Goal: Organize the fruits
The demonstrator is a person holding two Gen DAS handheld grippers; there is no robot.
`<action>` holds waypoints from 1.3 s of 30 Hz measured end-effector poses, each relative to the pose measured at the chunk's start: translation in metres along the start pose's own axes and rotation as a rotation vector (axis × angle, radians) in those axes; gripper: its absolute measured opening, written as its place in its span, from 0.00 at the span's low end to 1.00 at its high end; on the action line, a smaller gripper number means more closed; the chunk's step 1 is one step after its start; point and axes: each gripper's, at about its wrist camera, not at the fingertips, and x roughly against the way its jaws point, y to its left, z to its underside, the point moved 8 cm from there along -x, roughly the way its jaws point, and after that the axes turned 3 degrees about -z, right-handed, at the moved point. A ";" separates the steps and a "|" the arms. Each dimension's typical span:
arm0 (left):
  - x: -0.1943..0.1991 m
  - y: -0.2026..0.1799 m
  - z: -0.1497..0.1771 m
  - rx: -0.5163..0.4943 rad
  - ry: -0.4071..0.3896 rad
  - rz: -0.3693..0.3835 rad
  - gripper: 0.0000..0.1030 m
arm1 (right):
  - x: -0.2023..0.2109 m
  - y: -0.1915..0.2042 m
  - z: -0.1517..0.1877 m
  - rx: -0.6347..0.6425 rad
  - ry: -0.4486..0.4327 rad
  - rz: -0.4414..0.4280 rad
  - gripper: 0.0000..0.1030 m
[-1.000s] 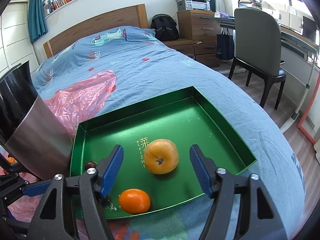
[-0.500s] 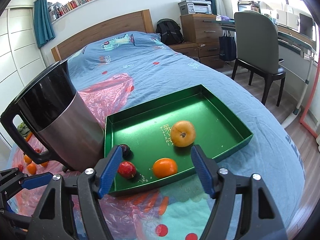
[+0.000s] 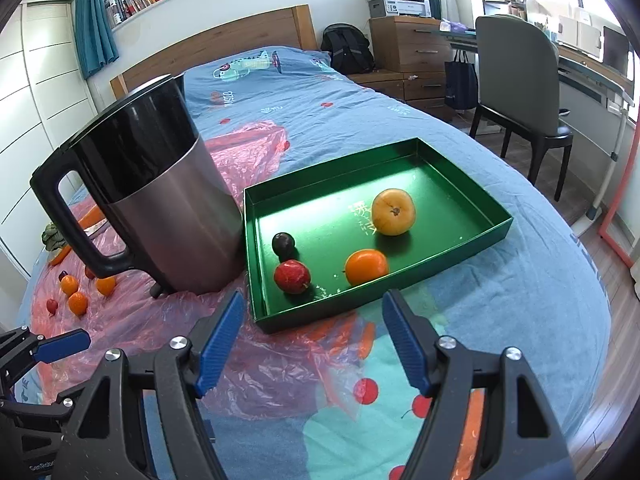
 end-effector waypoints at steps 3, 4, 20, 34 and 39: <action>0.007 0.015 0.009 0.031 -0.008 -0.018 0.52 | 0.004 0.013 0.007 0.018 0.009 -0.010 1.00; 0.010 0.021 0.012 0.043 -0.011 -0.025 0.52 | 0.005 0.019 0.009 0.024 0.013 -0.014 1.00; 0.043 0.129 0.066 0.240 -0.034 -0.128 0.52 | 0.011 0.137 0.043 0.176 0.059 -0.138 1.00; 0.050 0.217 0.118 0.417 -0.031 -0.268 0.52 | 0.006 0.220 0.075 0.306 0.109 -0.231 1.00; 0.047 0.244 0.140 0.467 -0.018 -0.312 0.52 | -0.003 0.243 0.089 0.350 0.135 -0.258 1.00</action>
